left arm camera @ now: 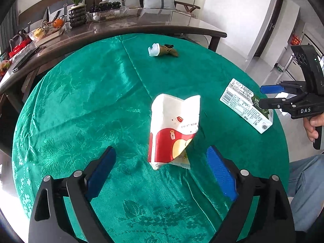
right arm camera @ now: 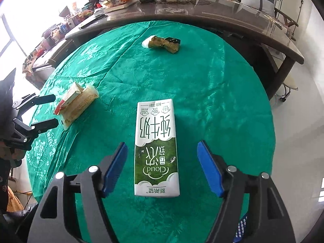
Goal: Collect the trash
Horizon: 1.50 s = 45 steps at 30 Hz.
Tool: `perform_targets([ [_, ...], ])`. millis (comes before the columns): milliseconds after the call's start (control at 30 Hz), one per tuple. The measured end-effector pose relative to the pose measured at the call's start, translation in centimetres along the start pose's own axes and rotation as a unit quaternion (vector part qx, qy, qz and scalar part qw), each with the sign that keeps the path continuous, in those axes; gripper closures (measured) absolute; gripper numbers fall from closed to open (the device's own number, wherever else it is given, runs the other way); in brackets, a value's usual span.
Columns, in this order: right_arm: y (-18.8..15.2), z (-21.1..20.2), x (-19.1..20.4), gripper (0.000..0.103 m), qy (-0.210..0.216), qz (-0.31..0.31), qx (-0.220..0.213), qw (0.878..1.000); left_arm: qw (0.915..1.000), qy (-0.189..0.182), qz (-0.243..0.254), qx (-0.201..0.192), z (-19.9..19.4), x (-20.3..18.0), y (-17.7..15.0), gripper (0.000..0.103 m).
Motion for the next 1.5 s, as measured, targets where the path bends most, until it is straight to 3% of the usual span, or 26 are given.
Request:
perform_targets([
  [300, -0.7, 1.2, 0.8, 0.03, -0.013, -0.026, 0.018, 0.999, 0.9992, -0.031, 0.017, -0.015, -0.3, -0.3, 0.0, 0.013],
  [433, -1.0, 2.9, 0.9, 0.032, -0.014, -0.029, 0.026, 0.999, 0.9979, 0.006, 0.065, -0.006, 1.4, -1.9, 0.4, 0.015],
  [467, -1.1, 3.1, 1.1, 0.048, -0.012, -0.031, 0.03, 0.999, 0.9973, 0.013, 0.073, -0.003, 1.8, -2.1, 0.5, 0.029],
  [500, -1.3, 3.0, 1.3, 0.055, -0.011, -0.031, 0.028, 0.999, 0.9972, 0.011, 0.074, 0.005, 2.2, -2.1, 0.6, 0.042],
  [533, -1.4, 2.8, 1.4, 0.055, -0.015, -0.034, 0.025, 0.999, 0.9978, 0.005, 0.065, 0.013, 2.5, -1.8, 0.6, 0.066],
  [667, -1.8, 1.2, 1.7, 0.055, -0.007, -0.034, 0.008, 0.999, 0.9988, -0.044, -0.017, 0.012, 0.8, 1.2, 0.2, 0.072],
  [900, -2.2, -0.2, 2.5, 0.055, 0.026, -0.024, -0.002, 0.999, 0.9888, -0.104, -0.106, -0.012, -3.8, 4.8, -2.2, 0.071],
  [1000, -2.4, 0.0, 2.9, 0.055, 0.021, -0.033, 0.002, 0.999, 0.9885, -0.088, -0.123, -0.007, -3.6, 6.3, -3.2, 0.07],
  [1133, -3.1, 0.7, 2.8, 0.055, 0.014, -0.035, 0.017, 0.999, 0.9855, -0.085, -0.147, 0.003, -2.9, 7.3, -4.0, 0.054],
  [1300, -3.3, 0.8, 2.7, 0.054, 0.012, -0.033, 0.022, 0.999, 0.989, -0.073, -0.129, 0.005, -2.8, 6.8, -3.5, 0.054],
  [1367, -3.2, 0.8, 2.8, 0.054, 0.012, -0.032, 0.022, 0.999, 0.9896, -0.071, -0.125, 0.001, -3.0, 6.6, -3.1, 0.038],
  [1400, -3.1, 0.8, 2.8, 0.054, 0.01, -0.032, 0.02, 0.999, 0.9904, -0.066, -0.121, -0.002, -3.1, 6.7, -2.9, 0.037],
  [1433, -3.0, 0.8, 2.8, 0.054, 0.009, -0.032, 0.019, 0.999, 0.9912, -0.062, -0.116, -0.001, -3.1, 6.7, -2.6, 0.037],
  [1500, -2.9, 0.7, 2.9, 0.055, 0.006, -0.037, 0.018, 0.999, 0.9913, -0.061, -0.116, 0.005, -2.9, 6.9, -2.4, 0.066],
])
Point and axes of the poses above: each gripper's, at about its wrist camera, not at the fingertips, and z roughly the way its jaws point, x to its left, y to its top, the point moved 2 cm from there along z, roughly the way its jaws point, and after that the axes turned 10 degrees about -x, right-handed, at the moved point
